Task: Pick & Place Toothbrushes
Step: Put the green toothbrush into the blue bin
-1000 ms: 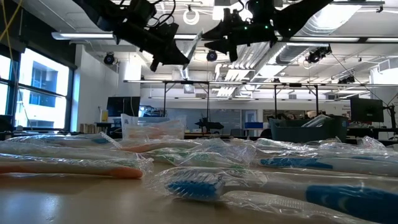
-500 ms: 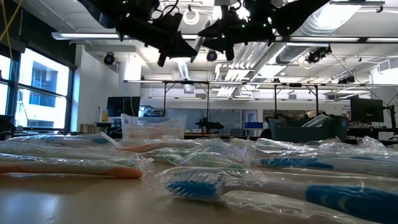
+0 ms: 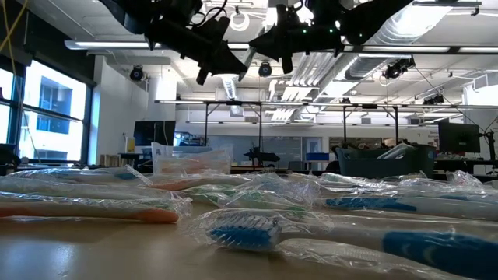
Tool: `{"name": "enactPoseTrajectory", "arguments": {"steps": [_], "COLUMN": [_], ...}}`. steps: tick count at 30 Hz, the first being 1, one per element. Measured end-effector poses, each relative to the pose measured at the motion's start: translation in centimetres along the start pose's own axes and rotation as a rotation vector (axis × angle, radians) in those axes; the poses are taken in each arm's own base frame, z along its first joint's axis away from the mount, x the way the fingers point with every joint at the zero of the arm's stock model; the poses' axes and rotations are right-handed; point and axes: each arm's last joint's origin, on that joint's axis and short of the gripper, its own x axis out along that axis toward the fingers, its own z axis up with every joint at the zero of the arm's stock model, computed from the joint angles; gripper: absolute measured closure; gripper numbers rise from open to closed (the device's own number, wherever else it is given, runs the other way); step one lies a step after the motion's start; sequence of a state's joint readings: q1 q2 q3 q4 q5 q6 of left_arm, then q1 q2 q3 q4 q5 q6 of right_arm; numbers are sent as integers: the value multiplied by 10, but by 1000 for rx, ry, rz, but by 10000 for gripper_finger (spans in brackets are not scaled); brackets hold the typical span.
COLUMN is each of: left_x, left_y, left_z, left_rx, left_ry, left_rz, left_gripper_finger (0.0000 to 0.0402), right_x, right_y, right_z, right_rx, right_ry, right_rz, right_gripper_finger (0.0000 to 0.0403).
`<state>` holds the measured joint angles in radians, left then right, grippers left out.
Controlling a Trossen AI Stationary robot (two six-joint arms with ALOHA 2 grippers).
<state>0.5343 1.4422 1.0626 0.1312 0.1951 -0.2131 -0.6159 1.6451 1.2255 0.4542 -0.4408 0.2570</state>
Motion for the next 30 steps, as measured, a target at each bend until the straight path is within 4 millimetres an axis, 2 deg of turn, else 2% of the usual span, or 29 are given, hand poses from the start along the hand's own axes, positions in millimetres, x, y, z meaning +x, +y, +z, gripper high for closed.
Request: {"name": "enactPoseTrajectory", "arguments": {"steps": [4, 12, 21, 27, 30], "left_x": [0, 0, 0, -1, -1], "left_y": [0, 1, 5, 6, 6], "left_z": [-1, -1, 0, 0, 0], "left_rx": [4, 0, 20, 24, 24], "left_ry": [7, 8, -23, -19, -19], "left_rz": [5, 7, 163, 177, 178], "left_gripper_finger": [391, 384, 291, 218, 193], "right_x": [0, 0, 0, -2, -4], "right_y": [1, 1, 0, -4, -8], "right_z": [0, 0, 0, -3, -2], "right_rx": [2, -14, -22, -12, -10], "right_ry": [-3, -2, 6, 37, 35], "right_rz": [9, 9, -5, -14, -25], "right_gripper_finger": [386, 388, 388, 388, 388]}}
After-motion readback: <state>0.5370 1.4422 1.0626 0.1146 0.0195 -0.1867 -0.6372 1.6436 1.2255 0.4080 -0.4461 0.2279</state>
